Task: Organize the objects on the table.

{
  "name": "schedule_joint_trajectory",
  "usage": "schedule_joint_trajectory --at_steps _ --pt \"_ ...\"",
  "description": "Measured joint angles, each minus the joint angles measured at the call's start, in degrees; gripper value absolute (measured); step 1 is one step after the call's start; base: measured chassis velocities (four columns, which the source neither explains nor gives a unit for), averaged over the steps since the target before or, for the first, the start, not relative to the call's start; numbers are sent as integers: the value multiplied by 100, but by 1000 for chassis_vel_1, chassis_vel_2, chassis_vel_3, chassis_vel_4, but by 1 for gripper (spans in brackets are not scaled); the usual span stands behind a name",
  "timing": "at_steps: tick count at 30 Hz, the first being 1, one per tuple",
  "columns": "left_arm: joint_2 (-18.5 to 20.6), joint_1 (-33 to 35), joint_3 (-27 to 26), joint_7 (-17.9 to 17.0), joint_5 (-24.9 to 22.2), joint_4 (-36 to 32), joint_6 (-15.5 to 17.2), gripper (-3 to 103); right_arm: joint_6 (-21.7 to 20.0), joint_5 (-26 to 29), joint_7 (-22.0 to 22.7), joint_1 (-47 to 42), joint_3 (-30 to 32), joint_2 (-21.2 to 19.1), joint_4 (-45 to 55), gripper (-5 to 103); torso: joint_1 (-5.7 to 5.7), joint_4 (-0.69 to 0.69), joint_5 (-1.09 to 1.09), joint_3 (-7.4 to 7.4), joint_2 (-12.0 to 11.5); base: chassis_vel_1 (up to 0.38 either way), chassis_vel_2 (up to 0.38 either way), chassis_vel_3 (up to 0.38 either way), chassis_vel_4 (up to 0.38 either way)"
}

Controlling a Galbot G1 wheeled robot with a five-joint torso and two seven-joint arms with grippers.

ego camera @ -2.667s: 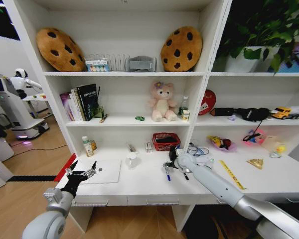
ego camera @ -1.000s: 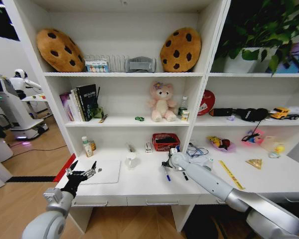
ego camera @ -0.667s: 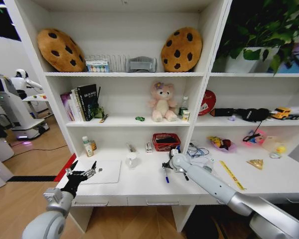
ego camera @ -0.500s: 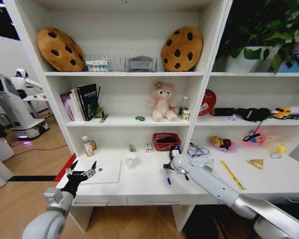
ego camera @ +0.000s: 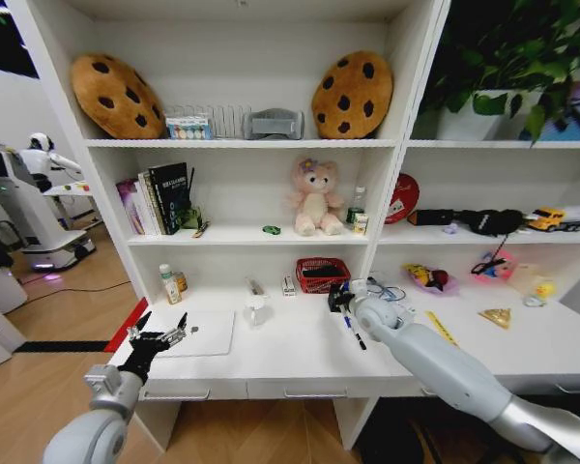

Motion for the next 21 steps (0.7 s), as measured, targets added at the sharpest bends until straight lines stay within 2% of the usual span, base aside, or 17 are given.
schedule_joint_trajectory --at_steps 1,4,5,6,7,8,9,10,12,13,16,21 --pt "0 0 0 0 0 0 0 100 0 0 0 0 0 0 0 9 0 0 0 0 0 0 0 0 0" --pt "0 0 0 0 0 0 0 100 827 -584 -470 -151 237 18 -220 9 0 0 -2 0 1 0 0 0 0" --pt "0 0 0 0 0 0 0 100 827 -584 -470 -151 237 18 -220 9 0 0 -2 0 1 0 0 0 0" --pt "0 0 0 0 0 0 0 100 1095 -767 -631 -179 293 45 -314 9 0 0 -1 0 1 0 0 0 0" --pt "0 0 0 0 0 0 0 100 1628 -1110 -902 -208 357 104 -509 9 0 1 -1 0 1 0 0 0 0" --pt "0 0 0 0 0 0 0 100 1910 -1228 -1038 -210 379 146 -618 9 0 1 -2 0 1 0 0 0 0" --pt "0 0 0 0 0 0 0 100 1910 -1228 -1038 -210 379 146 -618 9 0 1 -2 0 1 0 0 0 0" --pt "0 0 0 0 0 0 0 100 2184 -1322 -1174 -209 401 198 -731 9 0 1 -1 0 1 0 0 0 0" --pt "0 0 0 0 0 0 0 100 2534 -1479 -1425 -177 444 285 -931 9 0 1 -1 0 1 0 0 0 0" --pt "0 0 0 0 0 0 0 100 2534 -1479 -1425 -177 444 285 -931 9 0 1 -1 0 1 0 0 0 0" --pt "0 0 0 0 0 0 0 100 3153 -1747 -1851 -88 518 451 -1403 9 0 1 -2 0 1 0 0 0 0" --pt "0 0 0 0 0 0 0 100 3479 -1901 -2054 -42 621 614 -1893 9 0 1 -2 0 1 0 0 0 0"
